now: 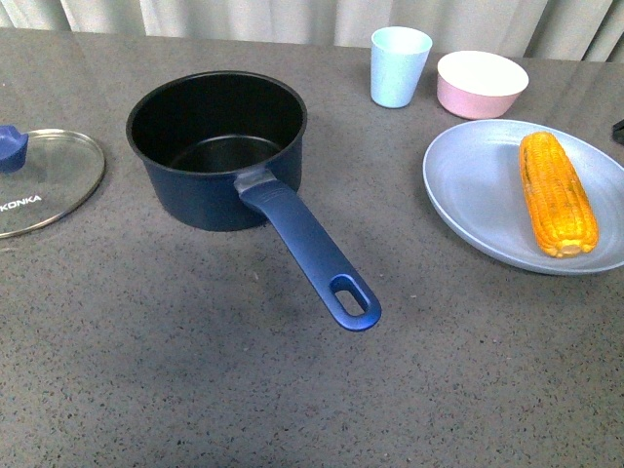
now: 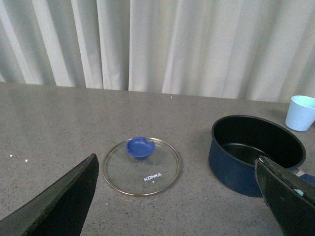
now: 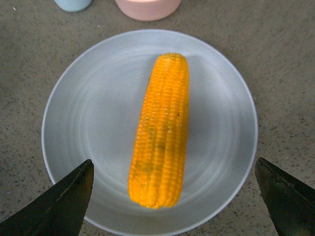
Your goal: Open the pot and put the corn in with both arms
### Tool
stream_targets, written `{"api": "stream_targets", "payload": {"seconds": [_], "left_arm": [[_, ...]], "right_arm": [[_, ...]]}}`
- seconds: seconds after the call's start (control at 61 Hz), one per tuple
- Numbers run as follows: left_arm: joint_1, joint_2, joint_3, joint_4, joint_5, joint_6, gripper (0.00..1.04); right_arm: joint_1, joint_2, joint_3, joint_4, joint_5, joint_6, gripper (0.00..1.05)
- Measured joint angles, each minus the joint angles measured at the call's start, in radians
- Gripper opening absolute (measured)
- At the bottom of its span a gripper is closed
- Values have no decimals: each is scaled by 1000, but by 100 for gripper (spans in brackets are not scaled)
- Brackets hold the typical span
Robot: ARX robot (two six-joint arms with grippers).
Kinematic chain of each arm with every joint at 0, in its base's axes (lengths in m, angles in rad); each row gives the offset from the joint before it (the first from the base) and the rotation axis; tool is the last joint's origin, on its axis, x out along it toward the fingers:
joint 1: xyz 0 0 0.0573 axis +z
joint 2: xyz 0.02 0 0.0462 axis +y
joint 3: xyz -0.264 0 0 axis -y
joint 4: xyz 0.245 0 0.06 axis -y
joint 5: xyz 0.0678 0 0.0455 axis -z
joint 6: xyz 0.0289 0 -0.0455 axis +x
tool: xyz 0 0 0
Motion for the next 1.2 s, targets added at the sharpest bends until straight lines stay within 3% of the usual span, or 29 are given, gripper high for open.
{"api": "stream_targets", "payload": {"seconds": [0.278,0.885,1.196], "left_arm": [[0,0,0,0,0,0,96],[0,0,0,0,0,0,96],[0,0,0,0,0,0,96]], "right_arm": [[32,224,103,20,31,46,96],[41,405,215,53,37,94,96],[26,412,212,70,7,121,41]]}}
